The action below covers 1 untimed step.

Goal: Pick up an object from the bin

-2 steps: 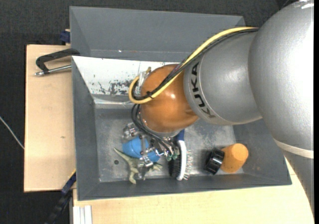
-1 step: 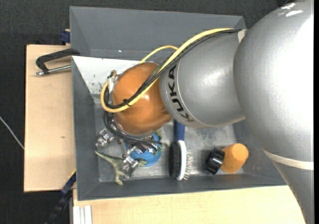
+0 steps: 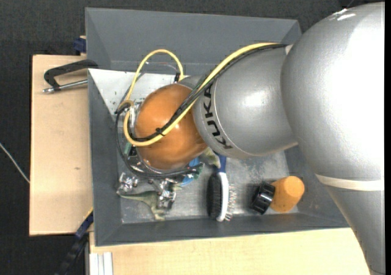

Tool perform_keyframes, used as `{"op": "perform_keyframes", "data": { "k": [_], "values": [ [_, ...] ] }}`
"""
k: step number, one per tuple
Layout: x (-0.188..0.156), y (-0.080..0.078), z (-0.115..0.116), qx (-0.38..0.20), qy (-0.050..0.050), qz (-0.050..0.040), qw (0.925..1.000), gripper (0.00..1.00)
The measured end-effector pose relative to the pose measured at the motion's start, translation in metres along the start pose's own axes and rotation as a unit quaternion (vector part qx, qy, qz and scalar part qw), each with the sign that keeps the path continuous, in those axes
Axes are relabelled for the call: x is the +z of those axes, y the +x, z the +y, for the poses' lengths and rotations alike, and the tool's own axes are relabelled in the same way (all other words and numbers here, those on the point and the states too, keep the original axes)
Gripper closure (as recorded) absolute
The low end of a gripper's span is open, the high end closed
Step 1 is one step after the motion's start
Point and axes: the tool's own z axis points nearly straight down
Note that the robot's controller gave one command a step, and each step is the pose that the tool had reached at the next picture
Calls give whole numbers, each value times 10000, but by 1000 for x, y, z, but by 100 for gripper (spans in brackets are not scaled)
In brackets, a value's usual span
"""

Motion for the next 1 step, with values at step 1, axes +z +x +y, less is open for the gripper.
{"op": "perform_keyframes", "data": {
  "k": [1],
  "values": [
    [0, 56, -20, 2147, -6, -8, 9767, 0]
  ]
}}
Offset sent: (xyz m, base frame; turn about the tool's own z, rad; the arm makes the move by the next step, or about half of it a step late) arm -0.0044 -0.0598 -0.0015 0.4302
